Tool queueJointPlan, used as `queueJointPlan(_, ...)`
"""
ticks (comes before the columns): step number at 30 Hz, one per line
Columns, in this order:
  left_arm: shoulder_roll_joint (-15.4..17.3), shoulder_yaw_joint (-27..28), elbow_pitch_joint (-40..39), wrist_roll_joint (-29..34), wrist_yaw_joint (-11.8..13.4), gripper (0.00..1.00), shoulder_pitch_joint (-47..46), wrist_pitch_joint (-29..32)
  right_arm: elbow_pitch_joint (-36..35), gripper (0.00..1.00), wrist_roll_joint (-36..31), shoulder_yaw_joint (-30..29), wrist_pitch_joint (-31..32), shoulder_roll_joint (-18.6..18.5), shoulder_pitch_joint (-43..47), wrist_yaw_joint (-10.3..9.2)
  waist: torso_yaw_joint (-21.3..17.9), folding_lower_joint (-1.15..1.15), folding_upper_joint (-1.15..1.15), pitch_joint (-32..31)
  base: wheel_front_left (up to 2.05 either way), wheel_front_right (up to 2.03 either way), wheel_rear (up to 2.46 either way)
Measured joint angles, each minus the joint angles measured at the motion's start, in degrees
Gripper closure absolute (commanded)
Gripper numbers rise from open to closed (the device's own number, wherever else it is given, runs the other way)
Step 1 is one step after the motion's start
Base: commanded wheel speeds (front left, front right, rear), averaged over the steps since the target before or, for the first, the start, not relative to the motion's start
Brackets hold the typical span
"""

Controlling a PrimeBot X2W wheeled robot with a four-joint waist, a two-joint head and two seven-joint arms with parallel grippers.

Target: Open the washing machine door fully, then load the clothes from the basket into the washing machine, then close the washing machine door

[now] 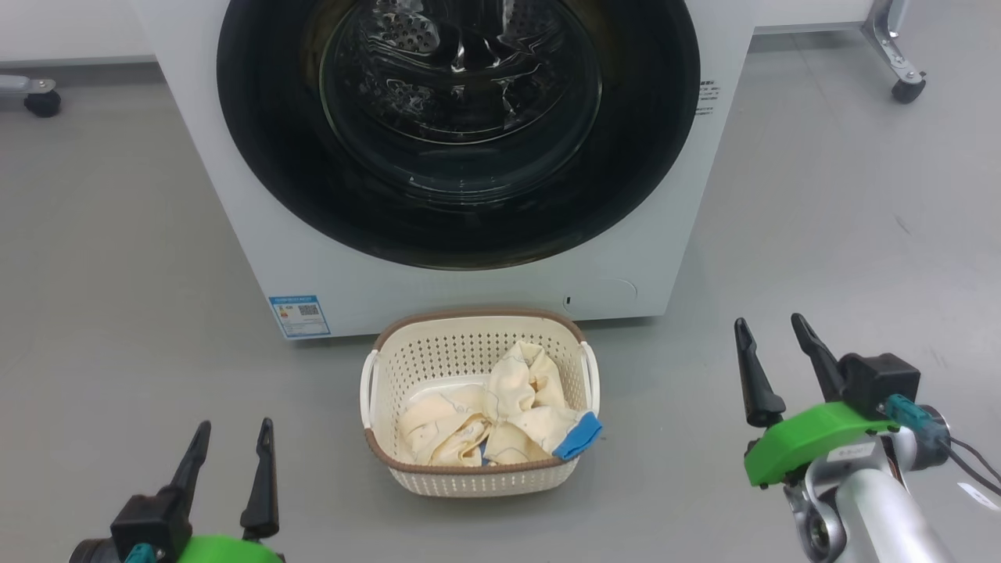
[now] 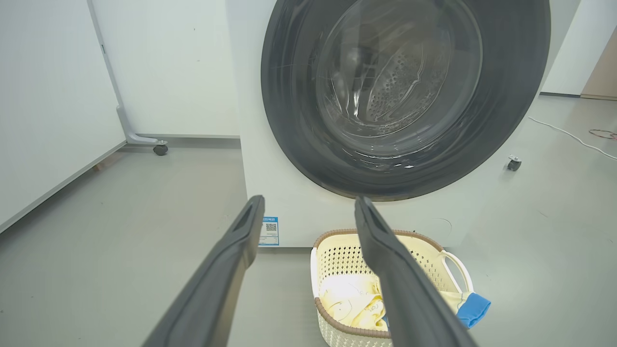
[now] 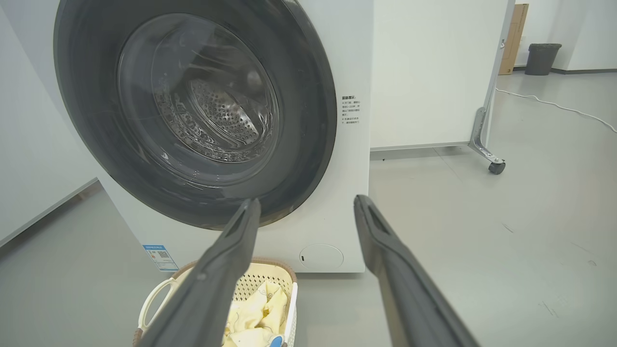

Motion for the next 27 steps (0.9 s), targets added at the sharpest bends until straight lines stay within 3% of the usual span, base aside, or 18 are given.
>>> queueJointPlan(27,-0.9,0.7,0.5,0.0,0.0,0.00,0.0,0.0,1.6,0.00,0.1,0.3,0.0,0.0,-0.6,0.00,-0.1,0.00,0.00,-0.1,0.00,0.00,0.00)
